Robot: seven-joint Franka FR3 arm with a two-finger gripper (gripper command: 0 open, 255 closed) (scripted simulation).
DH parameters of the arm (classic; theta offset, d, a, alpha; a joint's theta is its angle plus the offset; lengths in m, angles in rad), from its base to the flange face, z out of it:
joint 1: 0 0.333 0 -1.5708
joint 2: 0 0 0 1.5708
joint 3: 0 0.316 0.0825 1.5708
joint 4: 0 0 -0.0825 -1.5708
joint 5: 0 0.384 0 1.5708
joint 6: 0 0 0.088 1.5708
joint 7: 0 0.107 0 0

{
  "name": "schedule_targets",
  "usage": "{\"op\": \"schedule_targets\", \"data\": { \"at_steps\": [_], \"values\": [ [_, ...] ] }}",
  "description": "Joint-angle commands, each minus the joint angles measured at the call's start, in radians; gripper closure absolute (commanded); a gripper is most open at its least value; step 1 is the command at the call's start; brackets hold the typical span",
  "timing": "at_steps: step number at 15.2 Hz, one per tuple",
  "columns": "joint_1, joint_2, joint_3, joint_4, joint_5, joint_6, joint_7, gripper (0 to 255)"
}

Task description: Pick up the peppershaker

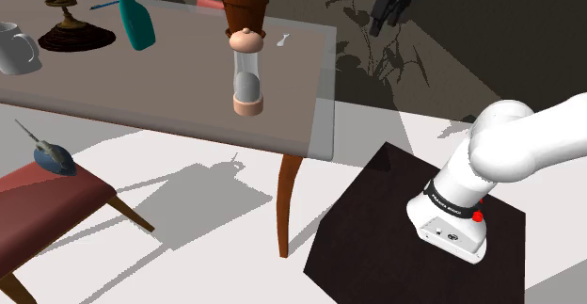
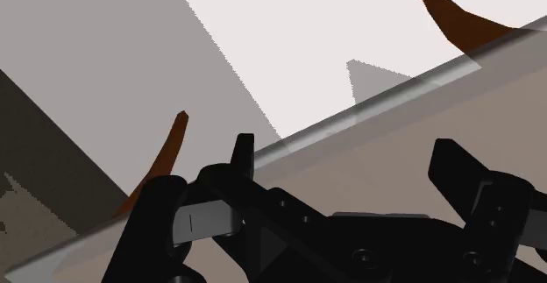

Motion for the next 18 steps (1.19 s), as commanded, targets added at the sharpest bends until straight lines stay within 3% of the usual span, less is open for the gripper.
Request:
{"op": "schedule_targets", "data": {
  "at_steps": [1, 10, 18],
  "values": [
    [0.000, 0.000, 0.000, 0.000, 0.000, 0.000, 0.000, 0],
    [0.061, 0.309, 0.113, 0.269, 0.073, -0.039, 0.073, 0],
    [0.108, 0.605, 0.208, 0.582, 0.091, -0.121, 0.143, 0]
  ]
}}
